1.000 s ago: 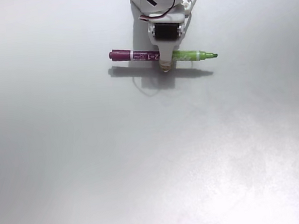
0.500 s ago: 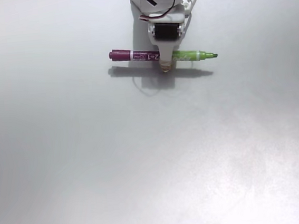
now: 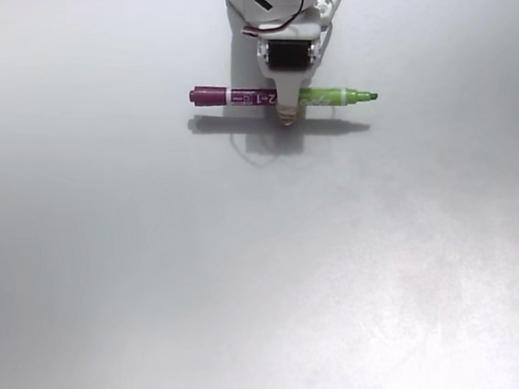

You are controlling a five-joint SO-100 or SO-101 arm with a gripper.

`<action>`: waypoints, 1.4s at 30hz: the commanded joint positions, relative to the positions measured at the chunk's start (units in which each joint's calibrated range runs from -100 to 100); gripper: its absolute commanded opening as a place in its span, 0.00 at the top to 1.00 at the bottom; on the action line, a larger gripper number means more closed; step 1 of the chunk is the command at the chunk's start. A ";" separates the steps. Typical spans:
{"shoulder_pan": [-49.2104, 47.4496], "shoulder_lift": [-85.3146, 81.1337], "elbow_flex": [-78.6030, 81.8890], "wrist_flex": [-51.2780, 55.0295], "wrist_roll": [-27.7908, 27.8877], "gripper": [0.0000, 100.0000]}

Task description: Draw the capital letter X with the green marker.

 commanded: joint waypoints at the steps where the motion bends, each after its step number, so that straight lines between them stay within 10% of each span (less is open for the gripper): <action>1: -0.36 0.73 1.38 7.49 -0.88 0.99; 18: -2.93 0.73 1.38 9.29 0.83 0.99; 25: -0.83 0.73 -2.57 -8.86 4.54 0.99; 34: -9.49 27.53 -47.20 -3.14 6.20 0.99; 42: -1.88 54.66 -94.26 -0.28 18.27 0.99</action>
